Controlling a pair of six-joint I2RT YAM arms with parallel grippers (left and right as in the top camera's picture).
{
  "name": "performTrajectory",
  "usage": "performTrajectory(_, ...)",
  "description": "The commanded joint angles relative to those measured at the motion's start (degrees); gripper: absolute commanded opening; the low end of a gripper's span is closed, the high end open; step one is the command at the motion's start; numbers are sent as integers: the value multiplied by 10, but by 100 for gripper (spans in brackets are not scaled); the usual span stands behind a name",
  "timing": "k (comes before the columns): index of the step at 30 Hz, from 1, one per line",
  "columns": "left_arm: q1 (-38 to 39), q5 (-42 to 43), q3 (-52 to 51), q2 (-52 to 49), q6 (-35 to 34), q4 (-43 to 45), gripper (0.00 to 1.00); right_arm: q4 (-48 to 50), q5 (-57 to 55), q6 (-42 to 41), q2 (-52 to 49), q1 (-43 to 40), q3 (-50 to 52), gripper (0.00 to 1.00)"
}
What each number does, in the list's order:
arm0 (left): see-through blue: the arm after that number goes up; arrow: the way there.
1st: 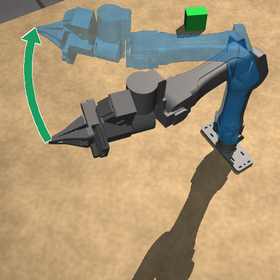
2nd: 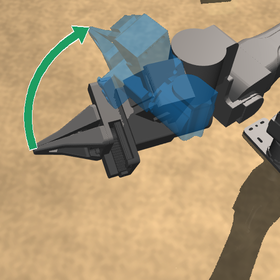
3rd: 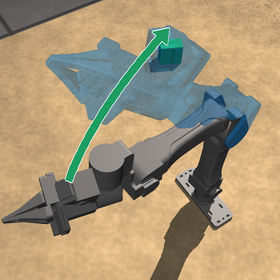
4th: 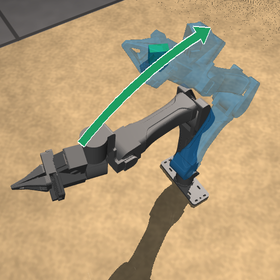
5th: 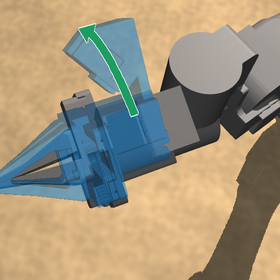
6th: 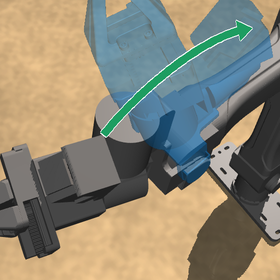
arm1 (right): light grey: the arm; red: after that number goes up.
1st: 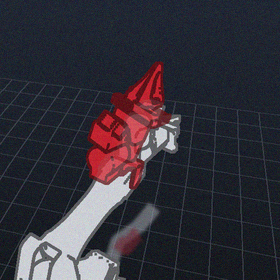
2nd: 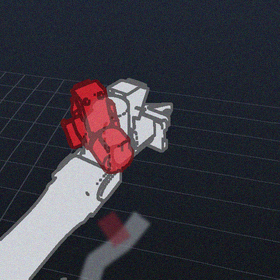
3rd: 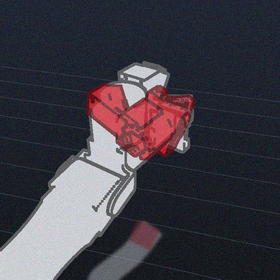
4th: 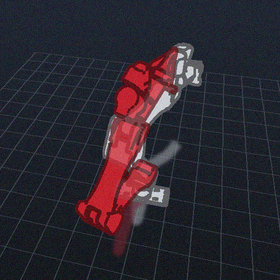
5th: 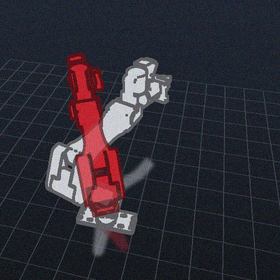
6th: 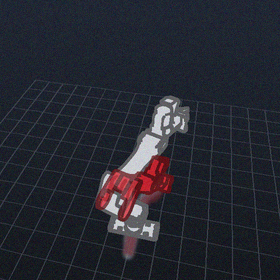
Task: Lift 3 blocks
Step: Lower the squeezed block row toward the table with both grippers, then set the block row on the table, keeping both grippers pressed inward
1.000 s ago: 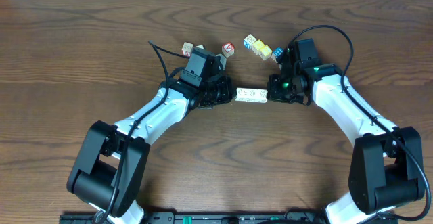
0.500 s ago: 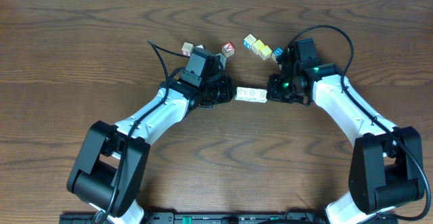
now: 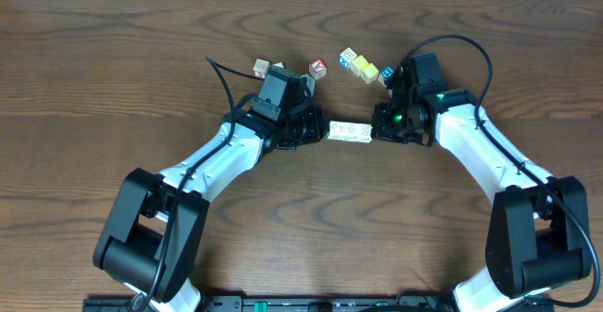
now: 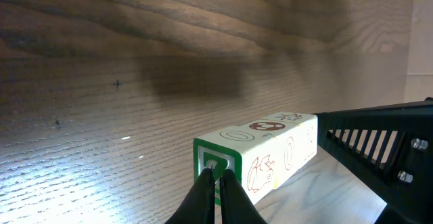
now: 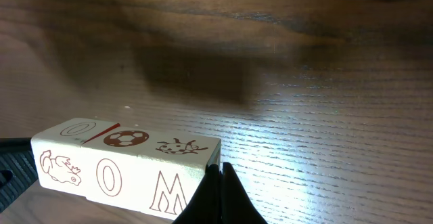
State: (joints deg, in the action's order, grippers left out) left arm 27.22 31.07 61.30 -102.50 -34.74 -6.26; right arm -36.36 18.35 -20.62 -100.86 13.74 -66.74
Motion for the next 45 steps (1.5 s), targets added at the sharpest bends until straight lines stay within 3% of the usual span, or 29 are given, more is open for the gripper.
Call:
performTrajectory(1,28,42,-4,-3,-5,9,7,9,119,-3,3,36,-6,1)
performTrajectory(20,28,42,-4,-38,-5,23,7,12,101,-4,3,36,-3,1)
performTrajectory(45,28,42,-4,-50,-16,29,7,103,82,-27,3,36,77,1)
